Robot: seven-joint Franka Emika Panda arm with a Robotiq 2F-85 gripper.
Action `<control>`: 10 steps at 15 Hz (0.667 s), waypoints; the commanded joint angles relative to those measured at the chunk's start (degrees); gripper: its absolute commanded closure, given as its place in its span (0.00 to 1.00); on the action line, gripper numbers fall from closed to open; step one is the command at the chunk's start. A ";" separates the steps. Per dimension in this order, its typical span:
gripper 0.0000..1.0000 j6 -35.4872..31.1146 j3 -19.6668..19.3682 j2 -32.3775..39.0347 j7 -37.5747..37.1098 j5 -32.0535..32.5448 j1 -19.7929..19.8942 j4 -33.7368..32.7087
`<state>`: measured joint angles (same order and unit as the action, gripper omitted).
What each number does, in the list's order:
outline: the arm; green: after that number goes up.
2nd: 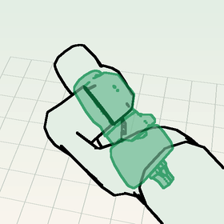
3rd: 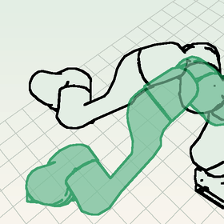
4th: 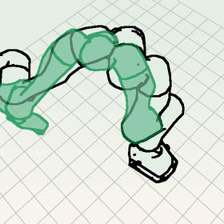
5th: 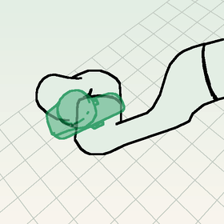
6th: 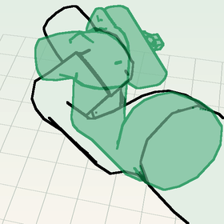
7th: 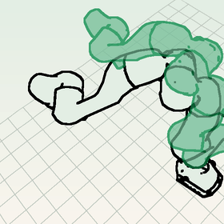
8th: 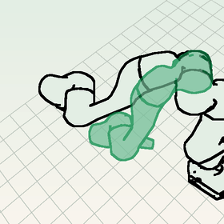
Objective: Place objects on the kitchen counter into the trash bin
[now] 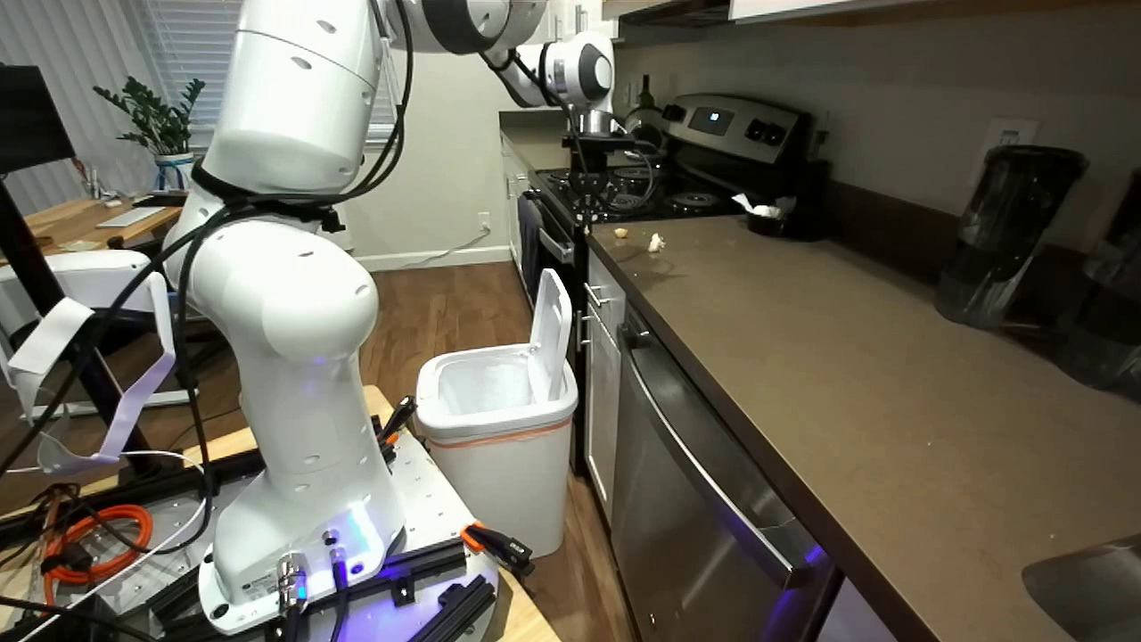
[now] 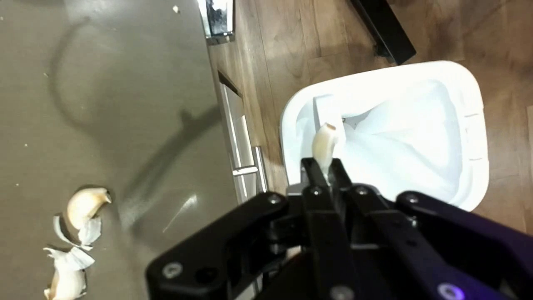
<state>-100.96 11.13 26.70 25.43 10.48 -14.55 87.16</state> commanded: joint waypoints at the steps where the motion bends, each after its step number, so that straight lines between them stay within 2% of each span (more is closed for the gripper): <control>1: 0.94 -6.07 1.79 -8.10 0.48 1.32 0.19 10.33; 5: 0.94 -11.93 3.45 -12.48 1.49 0.48 0.31 15.96; 10: 0.94 -14.51 5.36 -14.18 4.07 -1.45 0.22 18.09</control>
<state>-112.96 15.49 14.83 26.33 10.50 -14.76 102.53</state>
